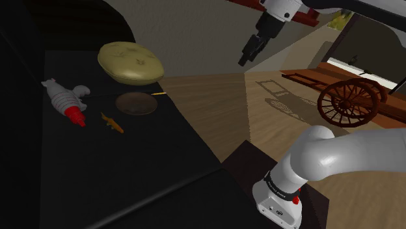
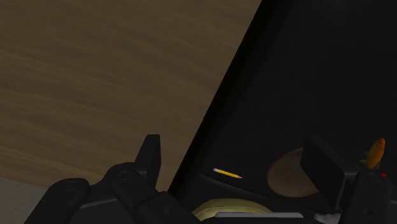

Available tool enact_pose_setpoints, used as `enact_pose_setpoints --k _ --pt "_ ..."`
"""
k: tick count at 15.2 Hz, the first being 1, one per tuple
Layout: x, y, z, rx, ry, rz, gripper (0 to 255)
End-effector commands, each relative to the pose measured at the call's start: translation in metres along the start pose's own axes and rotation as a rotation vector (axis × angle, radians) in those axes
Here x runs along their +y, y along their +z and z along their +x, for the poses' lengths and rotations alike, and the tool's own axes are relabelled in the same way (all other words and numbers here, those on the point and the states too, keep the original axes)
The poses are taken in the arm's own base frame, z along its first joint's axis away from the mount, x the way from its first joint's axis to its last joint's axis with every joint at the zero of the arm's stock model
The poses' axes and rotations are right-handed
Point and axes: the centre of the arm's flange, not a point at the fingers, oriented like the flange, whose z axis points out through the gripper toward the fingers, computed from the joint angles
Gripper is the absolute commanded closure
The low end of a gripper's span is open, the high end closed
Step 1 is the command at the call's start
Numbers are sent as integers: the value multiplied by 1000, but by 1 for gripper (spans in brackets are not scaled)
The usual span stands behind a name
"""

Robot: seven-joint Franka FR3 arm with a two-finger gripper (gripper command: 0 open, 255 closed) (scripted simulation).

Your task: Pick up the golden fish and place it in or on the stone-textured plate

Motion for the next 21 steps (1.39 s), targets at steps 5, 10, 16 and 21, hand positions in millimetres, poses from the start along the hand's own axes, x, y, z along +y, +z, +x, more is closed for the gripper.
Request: enact_pose_setpoints --k 5,10,16,21 --pt "-34 30 25 -19 -1 21 0" --pt "-77 67 56 -43 -3 47 0" --pt "-131 111 92 -71 -5 78 0" --pt "-176 148 121 -95 -6 104 0"
